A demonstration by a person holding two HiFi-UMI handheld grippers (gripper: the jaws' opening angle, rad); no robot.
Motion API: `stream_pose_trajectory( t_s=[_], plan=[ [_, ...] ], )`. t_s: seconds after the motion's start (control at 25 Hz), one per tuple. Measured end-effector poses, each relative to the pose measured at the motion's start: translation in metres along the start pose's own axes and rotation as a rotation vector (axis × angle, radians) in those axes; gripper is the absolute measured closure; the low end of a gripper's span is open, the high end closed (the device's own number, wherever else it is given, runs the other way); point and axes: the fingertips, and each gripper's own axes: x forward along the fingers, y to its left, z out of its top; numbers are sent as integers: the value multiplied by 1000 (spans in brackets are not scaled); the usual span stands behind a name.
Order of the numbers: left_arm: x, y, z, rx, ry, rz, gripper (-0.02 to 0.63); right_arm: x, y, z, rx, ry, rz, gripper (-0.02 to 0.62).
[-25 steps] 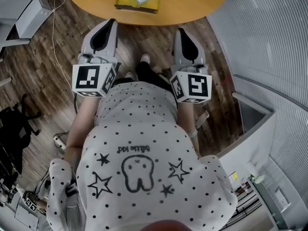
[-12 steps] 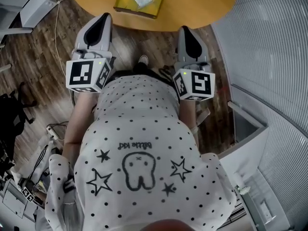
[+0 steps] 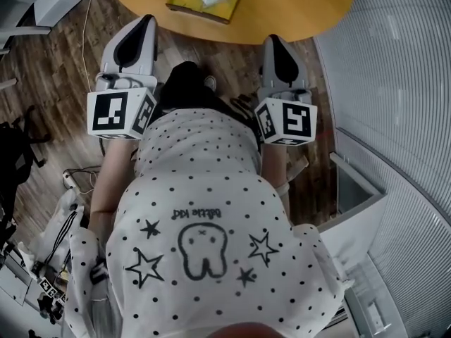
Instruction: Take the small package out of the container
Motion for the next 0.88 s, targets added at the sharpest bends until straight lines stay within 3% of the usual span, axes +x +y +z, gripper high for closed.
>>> stream_pose_trajectory(
  t_s=[0.2,0.4,0.88],
  plan=[
    [-3,2,9,-16,9,-33,603,-5,11,10,-6,21,-17,591],
    [29,2,-4,-9,28,-56,603,13,-10,-8,4,49,-43,591],
    [89,69,-3,-31,50,-79,603,87,-18,18,-31,56,-95,591]
  ],
)
